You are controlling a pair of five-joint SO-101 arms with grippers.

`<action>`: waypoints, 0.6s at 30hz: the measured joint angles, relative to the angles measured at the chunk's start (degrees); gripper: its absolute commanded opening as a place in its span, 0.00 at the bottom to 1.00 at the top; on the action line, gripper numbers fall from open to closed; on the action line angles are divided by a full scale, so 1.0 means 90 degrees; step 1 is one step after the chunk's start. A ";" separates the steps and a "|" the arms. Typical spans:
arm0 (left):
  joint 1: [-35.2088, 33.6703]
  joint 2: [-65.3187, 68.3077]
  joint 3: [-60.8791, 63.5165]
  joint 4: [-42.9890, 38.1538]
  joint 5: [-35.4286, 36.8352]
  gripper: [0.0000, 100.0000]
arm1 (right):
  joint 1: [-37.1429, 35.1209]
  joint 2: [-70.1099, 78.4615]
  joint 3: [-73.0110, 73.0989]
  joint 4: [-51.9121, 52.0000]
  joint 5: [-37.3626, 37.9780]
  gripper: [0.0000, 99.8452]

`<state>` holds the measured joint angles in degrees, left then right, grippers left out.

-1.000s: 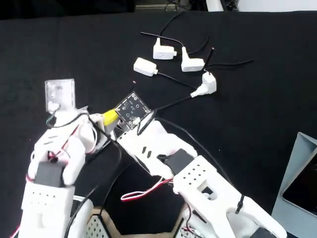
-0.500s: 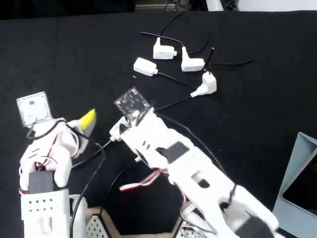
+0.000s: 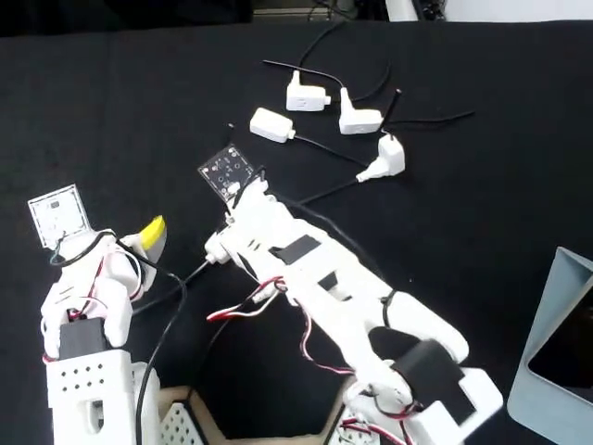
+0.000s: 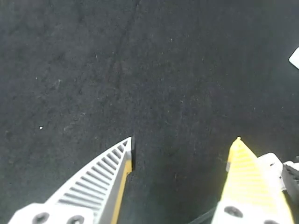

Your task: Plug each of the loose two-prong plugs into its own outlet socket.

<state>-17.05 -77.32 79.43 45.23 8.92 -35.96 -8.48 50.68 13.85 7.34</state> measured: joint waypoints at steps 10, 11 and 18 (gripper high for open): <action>0.0000 0.0000 0.0000 0.0000 0.0000 0.32 | 0.0049 0.0039 -0.0010 -0.0205 0.0186 0.01; 0.0000 0.0000 0.0000 0.0000 0.0000 0.32 | 0.0049 0.0039 -0.0010 -0.0205 0.0186 0.01; 0.0000 0.0000 0.0000 0.0000 0.0000 0.32 | 0.0049 0.0039 -0.0010 -0.0205 0.0186 0.01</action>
<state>-17.05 -77.32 79.43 45.23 8.92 -35.52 -8.13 50.59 12.00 9.01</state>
